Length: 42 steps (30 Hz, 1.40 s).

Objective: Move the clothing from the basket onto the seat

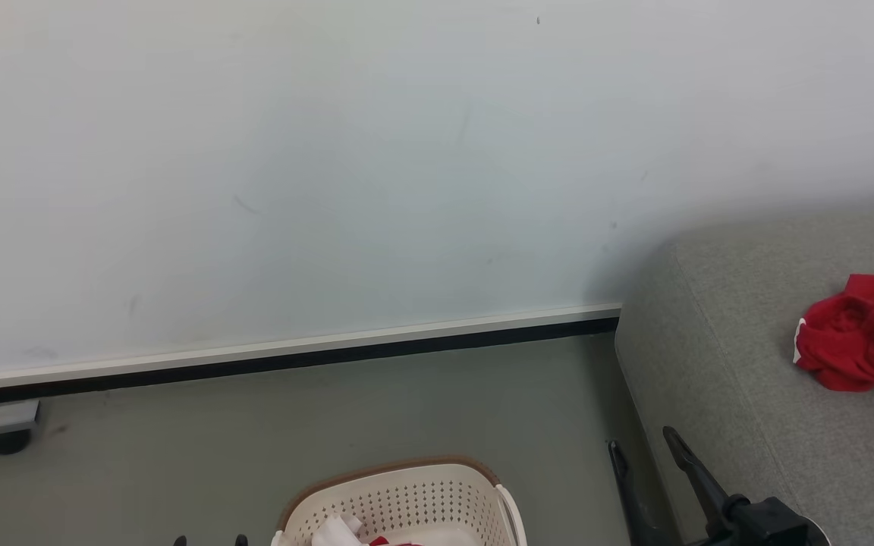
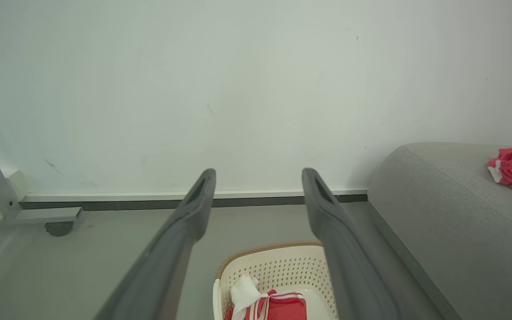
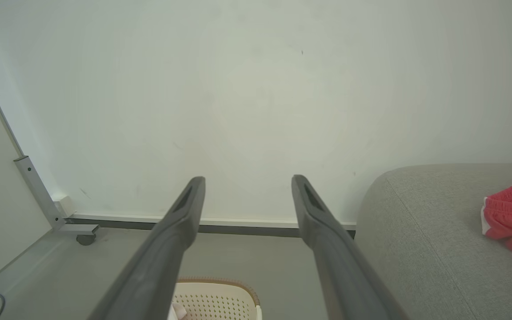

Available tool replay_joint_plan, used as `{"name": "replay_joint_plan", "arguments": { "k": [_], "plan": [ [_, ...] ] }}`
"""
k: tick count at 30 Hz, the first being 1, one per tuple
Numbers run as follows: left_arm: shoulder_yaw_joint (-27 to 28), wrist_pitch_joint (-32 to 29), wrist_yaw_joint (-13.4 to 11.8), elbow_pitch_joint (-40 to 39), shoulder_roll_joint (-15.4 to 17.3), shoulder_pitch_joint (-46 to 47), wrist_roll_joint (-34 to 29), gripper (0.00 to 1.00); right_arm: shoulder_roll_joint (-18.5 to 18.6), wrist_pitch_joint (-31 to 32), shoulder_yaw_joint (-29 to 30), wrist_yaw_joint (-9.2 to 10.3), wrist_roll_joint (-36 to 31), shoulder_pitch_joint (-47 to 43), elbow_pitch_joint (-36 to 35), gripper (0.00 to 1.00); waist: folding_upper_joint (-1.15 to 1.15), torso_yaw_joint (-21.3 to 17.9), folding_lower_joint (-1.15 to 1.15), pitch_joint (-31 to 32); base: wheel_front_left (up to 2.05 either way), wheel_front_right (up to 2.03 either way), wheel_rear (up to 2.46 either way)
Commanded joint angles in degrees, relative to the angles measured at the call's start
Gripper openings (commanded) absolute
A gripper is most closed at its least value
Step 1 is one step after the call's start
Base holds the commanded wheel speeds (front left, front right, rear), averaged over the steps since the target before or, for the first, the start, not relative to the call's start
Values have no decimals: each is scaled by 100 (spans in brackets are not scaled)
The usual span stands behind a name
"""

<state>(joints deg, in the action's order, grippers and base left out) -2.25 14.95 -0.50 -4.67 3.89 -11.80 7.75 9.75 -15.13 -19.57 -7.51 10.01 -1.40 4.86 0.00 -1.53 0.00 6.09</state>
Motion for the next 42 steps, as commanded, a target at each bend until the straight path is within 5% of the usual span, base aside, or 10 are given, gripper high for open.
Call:
{"name": "replay_joint_plan", "arguments": {
  "k": [1, 29, 42],
  "plan": [
    [27, 31, 30, 23, -13, -74, -63, 100, 0, -6, -15, 4, -17, -5, 15, 100, 0, -10, 0, -6, 0, 0, 0],
    [170, 31, 296, 177, -99, 171, -222, 100, -47, -6, -133, 4, 62, 92, 47, 100, 0, -2, 0, -73, 0, 0, 0],
    [-188, 32, 482, 661, -101, 557, -385, 100, 49, -6, -87, 4, 52, 316, -114, 100, 0, -190, 0, -471, 0, 0, 0]
  ]
}}
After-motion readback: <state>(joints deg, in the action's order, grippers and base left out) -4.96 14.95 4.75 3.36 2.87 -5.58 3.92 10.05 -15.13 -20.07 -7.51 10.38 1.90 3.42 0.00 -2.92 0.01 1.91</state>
